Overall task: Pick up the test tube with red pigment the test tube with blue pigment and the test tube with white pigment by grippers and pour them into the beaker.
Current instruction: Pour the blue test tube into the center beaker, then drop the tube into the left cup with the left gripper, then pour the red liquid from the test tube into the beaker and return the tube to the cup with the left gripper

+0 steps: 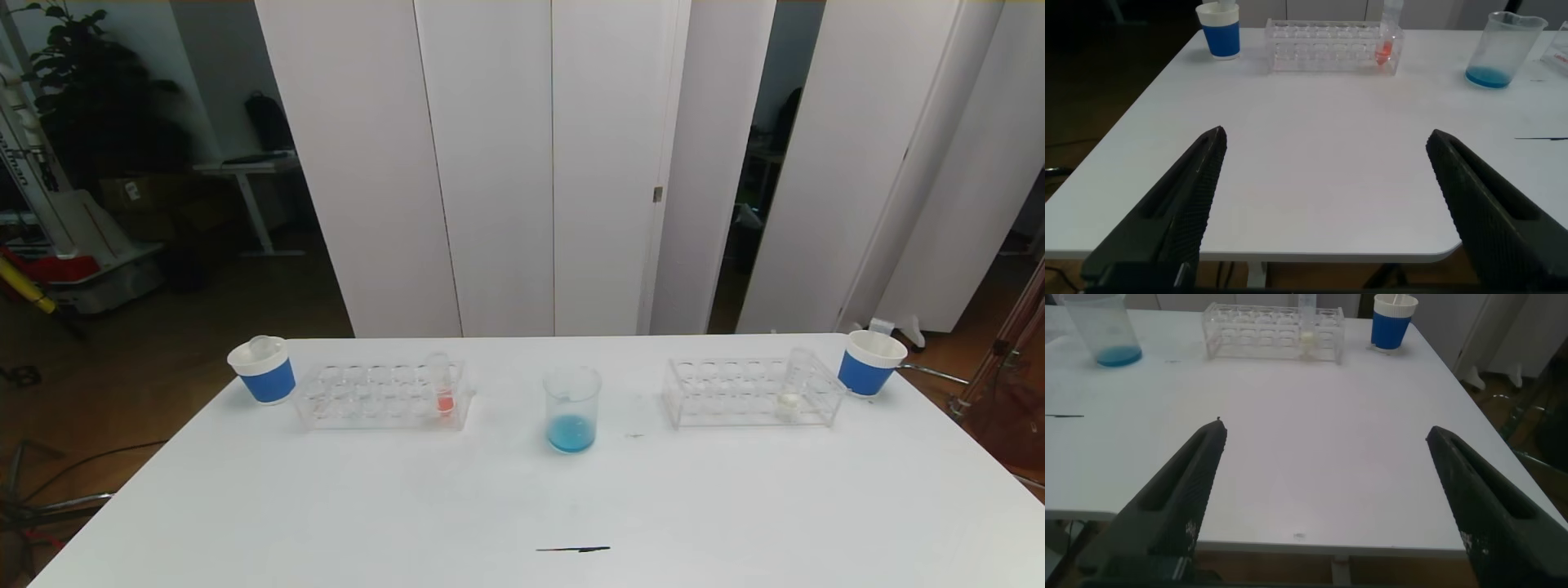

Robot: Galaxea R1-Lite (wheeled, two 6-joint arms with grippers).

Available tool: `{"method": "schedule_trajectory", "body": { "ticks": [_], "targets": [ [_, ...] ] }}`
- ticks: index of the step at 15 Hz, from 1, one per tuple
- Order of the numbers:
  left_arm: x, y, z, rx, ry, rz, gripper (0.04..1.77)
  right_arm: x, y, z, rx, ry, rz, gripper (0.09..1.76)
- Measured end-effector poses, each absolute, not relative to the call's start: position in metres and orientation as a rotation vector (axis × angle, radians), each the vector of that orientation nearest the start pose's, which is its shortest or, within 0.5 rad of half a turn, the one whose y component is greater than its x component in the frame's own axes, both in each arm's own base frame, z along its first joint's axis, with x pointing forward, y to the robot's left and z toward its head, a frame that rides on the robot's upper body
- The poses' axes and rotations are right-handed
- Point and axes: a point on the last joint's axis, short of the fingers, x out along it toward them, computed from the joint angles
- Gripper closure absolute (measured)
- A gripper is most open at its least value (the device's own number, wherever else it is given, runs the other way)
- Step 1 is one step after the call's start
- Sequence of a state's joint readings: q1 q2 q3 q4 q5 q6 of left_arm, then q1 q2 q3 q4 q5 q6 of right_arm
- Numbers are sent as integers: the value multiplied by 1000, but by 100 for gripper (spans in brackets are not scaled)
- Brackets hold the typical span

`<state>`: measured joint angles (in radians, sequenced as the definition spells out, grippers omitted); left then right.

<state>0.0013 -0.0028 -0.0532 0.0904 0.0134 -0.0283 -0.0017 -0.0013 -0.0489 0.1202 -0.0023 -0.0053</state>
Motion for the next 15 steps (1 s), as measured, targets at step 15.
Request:
{"method": "schedule_trajectory", "body": {
  "ticks": [15],
  "targets": [
    [-23,0,75,16,7,7,7,-27,0,77,-6,70,-3,10]
  ]
}}
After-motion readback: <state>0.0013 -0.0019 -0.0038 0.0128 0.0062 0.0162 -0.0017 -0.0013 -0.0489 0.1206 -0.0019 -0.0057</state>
